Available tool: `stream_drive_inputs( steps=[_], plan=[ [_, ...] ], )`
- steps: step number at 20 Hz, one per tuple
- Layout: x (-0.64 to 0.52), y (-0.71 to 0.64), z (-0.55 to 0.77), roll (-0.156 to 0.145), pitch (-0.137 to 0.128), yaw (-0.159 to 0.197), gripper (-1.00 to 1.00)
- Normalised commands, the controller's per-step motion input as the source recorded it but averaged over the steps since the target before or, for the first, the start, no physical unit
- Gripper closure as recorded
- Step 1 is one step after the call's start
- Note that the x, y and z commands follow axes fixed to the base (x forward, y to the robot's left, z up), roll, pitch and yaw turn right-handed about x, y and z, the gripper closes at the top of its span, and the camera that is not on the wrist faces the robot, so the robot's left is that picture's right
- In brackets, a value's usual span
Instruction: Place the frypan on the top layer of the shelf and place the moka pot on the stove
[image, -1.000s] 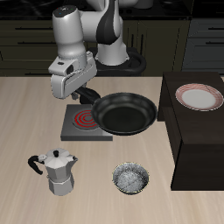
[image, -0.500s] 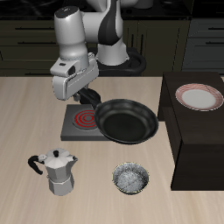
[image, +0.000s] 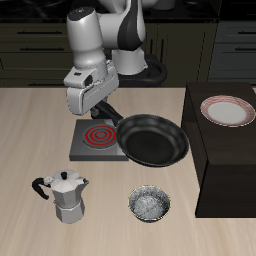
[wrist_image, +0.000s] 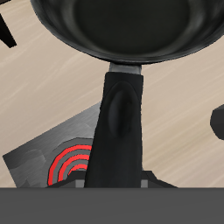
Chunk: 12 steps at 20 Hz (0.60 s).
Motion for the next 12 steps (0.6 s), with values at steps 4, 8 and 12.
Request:
stream_drive_inputs(
  steps=[4, 8, 12],
  plan=[
    [0.03, 0.02, 0.04, 0.006, -0.012, -0.004, 1.0],
    [-0.03, 0.03, 0.14, -0.006, -0.034, -0.028, 1.0],
    [-0.08, 0.01, 0.2, -0.002, -0.027, -0.018, 1.0]
  ],
)
